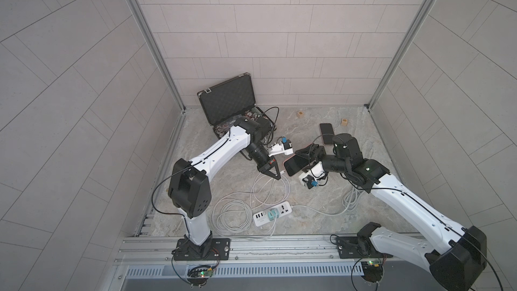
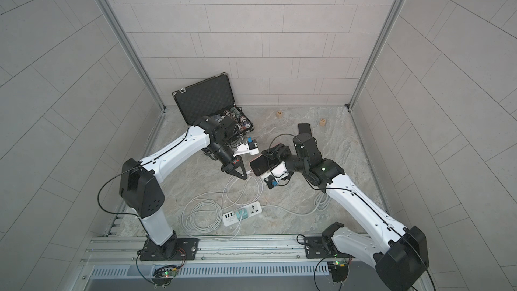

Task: Plug the charging cable into the phone
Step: Insert the charging cable into the phone.

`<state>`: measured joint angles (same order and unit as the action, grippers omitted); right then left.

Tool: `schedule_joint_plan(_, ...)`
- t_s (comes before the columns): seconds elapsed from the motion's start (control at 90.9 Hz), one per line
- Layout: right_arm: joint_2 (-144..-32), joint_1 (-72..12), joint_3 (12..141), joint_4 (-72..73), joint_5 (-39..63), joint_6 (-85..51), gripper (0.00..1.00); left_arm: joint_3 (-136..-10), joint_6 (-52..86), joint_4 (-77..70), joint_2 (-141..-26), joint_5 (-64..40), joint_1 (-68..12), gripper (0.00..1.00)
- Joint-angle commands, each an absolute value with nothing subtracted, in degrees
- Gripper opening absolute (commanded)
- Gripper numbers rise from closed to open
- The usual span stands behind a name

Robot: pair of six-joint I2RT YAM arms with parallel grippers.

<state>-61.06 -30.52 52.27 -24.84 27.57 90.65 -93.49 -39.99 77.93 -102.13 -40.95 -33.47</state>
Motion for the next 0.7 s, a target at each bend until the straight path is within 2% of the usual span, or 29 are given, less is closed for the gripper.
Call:
schedule_joint_plan(0.0, -59.42, -30.90, 52.28, -22.23, 28.66, 89.21, 0.56, -93.91, -39.51, 78.14, -101.31, -42.21, -33.80, 0.00)
schedule_joint_plan(0.693, -60.50, -33.36, 53.42, -25.30, 28.57, 89.19, 0.58, -94.94, -38.45, 77.24, -102.02, -41.75, -34.01, 0.00)
